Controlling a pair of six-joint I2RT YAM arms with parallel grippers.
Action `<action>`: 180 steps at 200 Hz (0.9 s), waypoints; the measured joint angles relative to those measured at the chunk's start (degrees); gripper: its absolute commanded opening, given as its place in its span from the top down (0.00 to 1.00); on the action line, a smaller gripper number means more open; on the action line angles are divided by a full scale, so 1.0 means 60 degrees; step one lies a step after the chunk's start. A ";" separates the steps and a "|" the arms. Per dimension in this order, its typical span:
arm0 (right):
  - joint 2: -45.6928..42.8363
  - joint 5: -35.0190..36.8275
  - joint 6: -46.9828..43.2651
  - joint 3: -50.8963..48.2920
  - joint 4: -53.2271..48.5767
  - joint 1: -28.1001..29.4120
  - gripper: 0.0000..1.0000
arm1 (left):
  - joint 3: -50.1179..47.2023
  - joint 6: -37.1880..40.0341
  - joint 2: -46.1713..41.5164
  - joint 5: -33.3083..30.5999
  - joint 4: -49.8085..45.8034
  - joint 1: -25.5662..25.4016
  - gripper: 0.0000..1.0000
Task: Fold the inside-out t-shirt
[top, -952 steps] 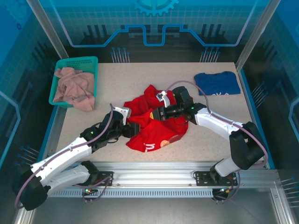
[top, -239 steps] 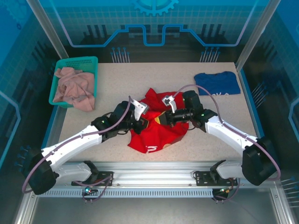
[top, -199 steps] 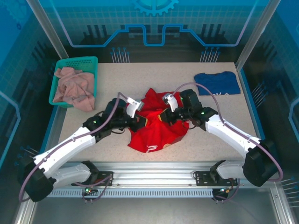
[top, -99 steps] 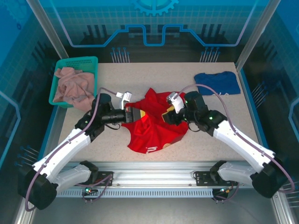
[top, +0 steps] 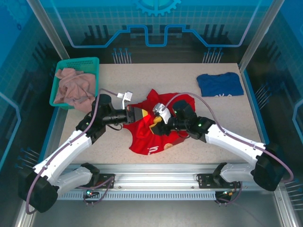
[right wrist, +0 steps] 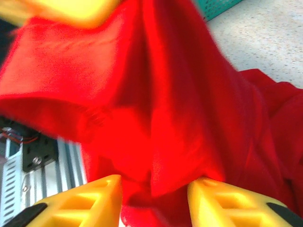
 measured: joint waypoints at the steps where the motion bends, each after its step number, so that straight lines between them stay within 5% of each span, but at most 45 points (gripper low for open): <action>1: 0.0022 0.0015 -0.0040 0.0011 0.0007 0.0000 0.79 | 0.0000 0.0000 0.0000 0.0000 0.0000 0.0000 1.00; 18: 0.0331 0.0346 0.0080 0.0193 0.0062 0.0000 1.00 | 0.0000 0.0007 0.0000 0.0022 -0.0015 0.0000 1.00; 45: 0.0229 -0.0182 -0.0007 0.0171 0.0066 -0.0095 1.00 | 0.0007 0.0157 0.0000 -0.0004 -0.0189 0.0142 1.00; 86: -0.0761 -0.2936 0.0091 -0.0729 0.0623 -0.1300 1.00 | 0.0106 0.0623 0.0004 -0.0306 -0.1133 0.1045 0.99; 154: -0.0699 -0.4167 0.1027 -0.0903 0.1599 -0.1781 1.00 | 0.0266 0.1326 0.0117 -0.0499 -0.1559 0.1319 0.79; 180: -0.0426 -0.4197 0.1596 -0.0903 0.1985 -0.1821 1.00 | 0.0055 0.1534 -0.0193 -0.0714 -0.1559 0.1359 0.62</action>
